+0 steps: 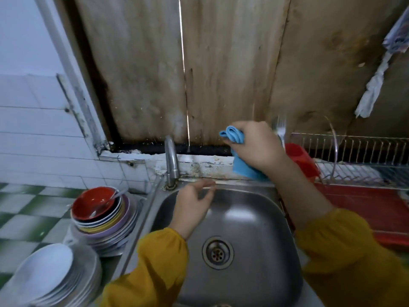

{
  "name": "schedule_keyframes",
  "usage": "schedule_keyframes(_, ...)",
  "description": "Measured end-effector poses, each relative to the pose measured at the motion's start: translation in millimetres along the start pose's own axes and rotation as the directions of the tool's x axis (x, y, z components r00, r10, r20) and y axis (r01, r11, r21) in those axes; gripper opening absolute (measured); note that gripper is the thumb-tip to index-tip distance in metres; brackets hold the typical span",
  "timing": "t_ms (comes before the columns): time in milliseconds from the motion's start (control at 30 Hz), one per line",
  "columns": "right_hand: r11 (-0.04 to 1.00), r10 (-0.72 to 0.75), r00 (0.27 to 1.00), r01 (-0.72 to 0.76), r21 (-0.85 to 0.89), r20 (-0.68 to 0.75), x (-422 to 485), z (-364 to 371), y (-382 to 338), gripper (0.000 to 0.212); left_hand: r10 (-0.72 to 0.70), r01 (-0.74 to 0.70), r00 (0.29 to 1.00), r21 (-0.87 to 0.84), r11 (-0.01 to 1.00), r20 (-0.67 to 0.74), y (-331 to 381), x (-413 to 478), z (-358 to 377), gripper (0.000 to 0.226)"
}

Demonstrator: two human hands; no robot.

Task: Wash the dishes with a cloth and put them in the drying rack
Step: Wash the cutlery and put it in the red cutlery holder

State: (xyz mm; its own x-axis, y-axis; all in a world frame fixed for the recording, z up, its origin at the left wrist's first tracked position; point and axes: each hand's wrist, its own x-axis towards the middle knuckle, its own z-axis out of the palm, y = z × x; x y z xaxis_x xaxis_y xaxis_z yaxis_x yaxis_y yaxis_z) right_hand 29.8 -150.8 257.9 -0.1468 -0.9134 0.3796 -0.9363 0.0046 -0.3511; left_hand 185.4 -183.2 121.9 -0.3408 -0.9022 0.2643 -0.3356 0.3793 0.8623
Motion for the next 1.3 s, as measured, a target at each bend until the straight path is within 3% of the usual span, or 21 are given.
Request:
schedule_keyframes(100, 0.921, 0.060, 0.998, -0.056, 0.386, 0.002, -20.8, 59.7, -30.4, 0.011, -0.144, 0.148, 0.977, 0.009, 0.989, -0.158, -37.5, -22.0, -50.6, 0.021)
schedule_keyframes(200, 0.807, 0.133, 0.986, -0.168, 0.567, 0.103, -35.5, 116.7, -65.6, 0.010, -0.262, 0.285, 0.926, 0.048, 0.957, -0.273, -77.4, -32.4, -100.4, 0.025)
schedule_keyframes(333, 0.789, 0.097, 0.968, -0.216, 0.575, 0.230, -33.5, 180.8, -104.1, 0.012, -0.332, 0.408, 0.877, 0.174, 0.896, -0.348, -114.4, -27.5, -154.3, 0.027)
schedule_keyframes(433, 0.798, 0.079, 0.952, -0.238, 0.554, 0.296, -19.7, 215.8, -130.9, 0.018, -0.406, 0.494, 0.853, 0.255, 0.831, -0.329, -151.5, -9.7, -184.7, 0.034)
schedule_keyframes(500, 0.793, 0.073, 0.946, -0.247, 0.557, 0.316, -9.1, 236.3, -146.2, 0.010, -0.452, 0.537, 0.837, 0.302, 0.788, -0.308, -178.0, 4.2, -199.6, 0.035)
schedule_keyframes(567, 0.788, 0.084, 0.939, -0.267, 0.554, 0.334, 3.7, 257.3, -159.3, 0.027, -0.507, 0.573, 0.819, 0.320, 0.755, -0.270, -201.4, 16.0, -211.7, 0.033)
schedule_keyframes(633, 0.795, 0.122, 0.932, -0.298, 0.529, 0.342, 17.3, 277.5, -170.2, 0.031, -0.552, 0.596, 0.802, 0.372, 0.711, -0.229, -223.8, 26.2, -221.7, 0.030)
schedule_keyframes(700, 0.792, 0.194, 0.918, -0.354, 0.498, 0.345, 30.0, 295.4, -176.8, 0.030, -0.568, 0.588, 0.799, 0.453, 0.669, -0.198, -239.8, 35.1, -229.0, 0.030)
schedule_keyframes(833, 0.722, 0.360, 0.849, -0.516, 0.460, 0.386, 52.6, 326.9, -181.9, 0.023, -0.549, 0.503, 0.831, 0.534, 0.679, -0.084, -253.4, 49.5, -236.4, 0.030)
schedule_keyframes(933, 0.678, 0.415, 0.802, -0.588, 0.441, 0.431, 61.9, 339.9, -182.8, 0.012, -0.581, 0.491, 0.813, 0.566, 0.663, -0.025, -261.8, 59.4, -238.6, 0.031)
schedule_keyframes(1033, 0.664, 0.418, 0.813, -0.578, 0.475, 0.405, 64.1, 347.3, -182.0, 0.014, -0.635, 0.501, 0.768, 0.543, 0.674, 0.080, -270.2, 65.8, -240.8, 0.034)
schedule_keyframes(1100, 0.645, 0.422, 0.831, -0.557, 0.524, 0.363, 62.8, 348.4, -182.0, 0.010, -0.596, 0.471, 0.795, 0.505, 0.724, 0.113, -273.4, 67.2, -241.6, 0.032)
schedule_keyframes(1300, 0.535, 0.401, 0.893, -0.407, 0.740, 0.202, 59.1, 333.4, -181.2, 0.004, -0.497, 0.420, 0.868, 0.553, 0.720, -0.013, -272.9, 62.0, -248.0, 0.027)
